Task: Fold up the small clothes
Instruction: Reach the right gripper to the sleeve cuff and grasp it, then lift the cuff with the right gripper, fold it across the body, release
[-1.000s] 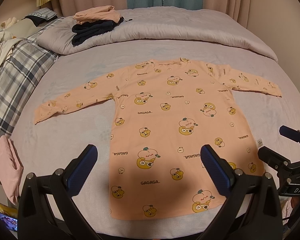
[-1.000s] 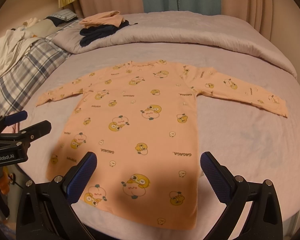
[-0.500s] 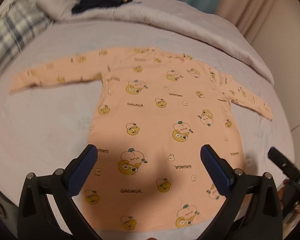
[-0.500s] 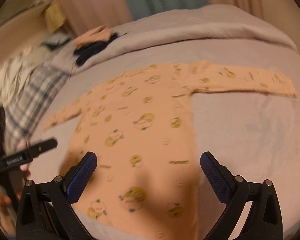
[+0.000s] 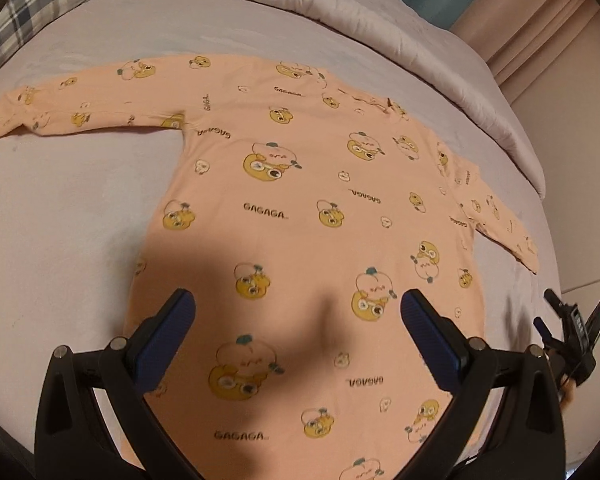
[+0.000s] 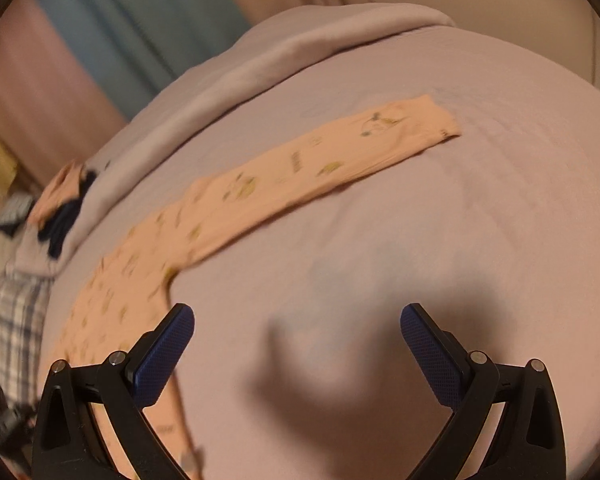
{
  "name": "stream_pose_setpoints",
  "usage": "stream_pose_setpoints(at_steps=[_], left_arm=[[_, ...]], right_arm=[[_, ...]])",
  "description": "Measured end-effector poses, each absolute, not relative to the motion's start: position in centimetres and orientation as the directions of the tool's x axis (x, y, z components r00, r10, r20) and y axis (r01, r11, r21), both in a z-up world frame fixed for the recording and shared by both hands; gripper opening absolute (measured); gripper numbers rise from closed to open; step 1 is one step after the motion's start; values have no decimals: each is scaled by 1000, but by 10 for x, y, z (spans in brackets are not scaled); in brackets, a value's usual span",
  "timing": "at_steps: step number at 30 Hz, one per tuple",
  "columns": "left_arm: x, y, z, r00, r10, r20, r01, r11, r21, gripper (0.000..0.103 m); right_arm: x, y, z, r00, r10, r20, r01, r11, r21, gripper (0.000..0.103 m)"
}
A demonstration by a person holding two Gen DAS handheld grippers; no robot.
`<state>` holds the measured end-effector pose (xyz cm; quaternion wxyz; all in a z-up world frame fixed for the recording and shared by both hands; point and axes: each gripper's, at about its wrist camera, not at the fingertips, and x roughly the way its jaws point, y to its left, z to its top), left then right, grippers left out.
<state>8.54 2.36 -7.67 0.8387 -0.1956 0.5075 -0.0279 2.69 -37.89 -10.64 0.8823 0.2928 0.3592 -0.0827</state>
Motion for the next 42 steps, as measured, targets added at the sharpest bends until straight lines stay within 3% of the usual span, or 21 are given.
stream_pose_setpoints(at_steps=[16,17,19,25,32,42], left_arm=[[155,16,-62,547,-250,-799,-145,911,-385,102],[158,16,-62,549,-252,-797,-143,911,-387,102],[164,16,-61,554,-253,-794,-140,911,-388,102],[173,21,-64,556,-256,-791,-149,906,-397,102],[167,35,-66,555,-271,-787,-173,887,-428,102],[129,74,-62,581,-257,-772,-222,863,-454,102]], right_arm=[[85,-475,-133,811,26,-584,478,547,688,101],[85,-477,-133,817,15,-577,478,542,691,97],[85,-481,-135,814,6,-581,489,534,690,71],[84,-498,-148,804,-16,-594,520,503,690,11],[91,-467,-106,819,-47,-572,459,654,602,5],[117,-287,7,856,140,-497,40,941,335,5]])
